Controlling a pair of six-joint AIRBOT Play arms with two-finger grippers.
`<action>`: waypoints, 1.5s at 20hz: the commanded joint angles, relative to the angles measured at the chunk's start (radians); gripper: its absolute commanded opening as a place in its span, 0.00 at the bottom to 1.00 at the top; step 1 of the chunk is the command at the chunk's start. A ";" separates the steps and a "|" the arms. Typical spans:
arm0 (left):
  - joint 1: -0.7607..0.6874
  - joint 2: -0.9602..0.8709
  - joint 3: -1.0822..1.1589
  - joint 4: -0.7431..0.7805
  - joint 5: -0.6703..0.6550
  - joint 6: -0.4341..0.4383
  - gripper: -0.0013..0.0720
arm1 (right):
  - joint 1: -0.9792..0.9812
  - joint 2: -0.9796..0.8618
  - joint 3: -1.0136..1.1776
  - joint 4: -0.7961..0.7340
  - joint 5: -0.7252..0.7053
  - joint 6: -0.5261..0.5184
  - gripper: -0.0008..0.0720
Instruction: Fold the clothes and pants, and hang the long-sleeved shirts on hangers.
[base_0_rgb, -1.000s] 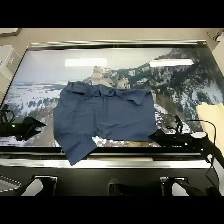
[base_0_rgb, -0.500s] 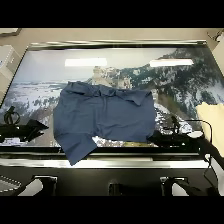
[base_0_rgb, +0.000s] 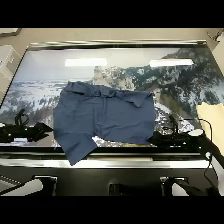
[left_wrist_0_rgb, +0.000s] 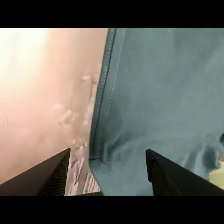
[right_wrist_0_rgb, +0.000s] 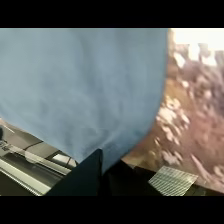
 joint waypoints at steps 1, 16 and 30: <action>-0.015 -0.063 -0.001 -0.038 0.005 0.044 0.75 | 0.000 0.001 0.037 0.008 0.011 0.004 0.04; -0.100 -0.108 0.040 -0.171 -0.040 0.063 0.04 | 0.002 0.001 0.180 0.040 0.064 -0.002 0.04; -0.403 -0.023 1.147 0.184 -0.090 -0.354 0.03 | 0.292 0.014 1.104 -0.695 -0.311 0.628 0.04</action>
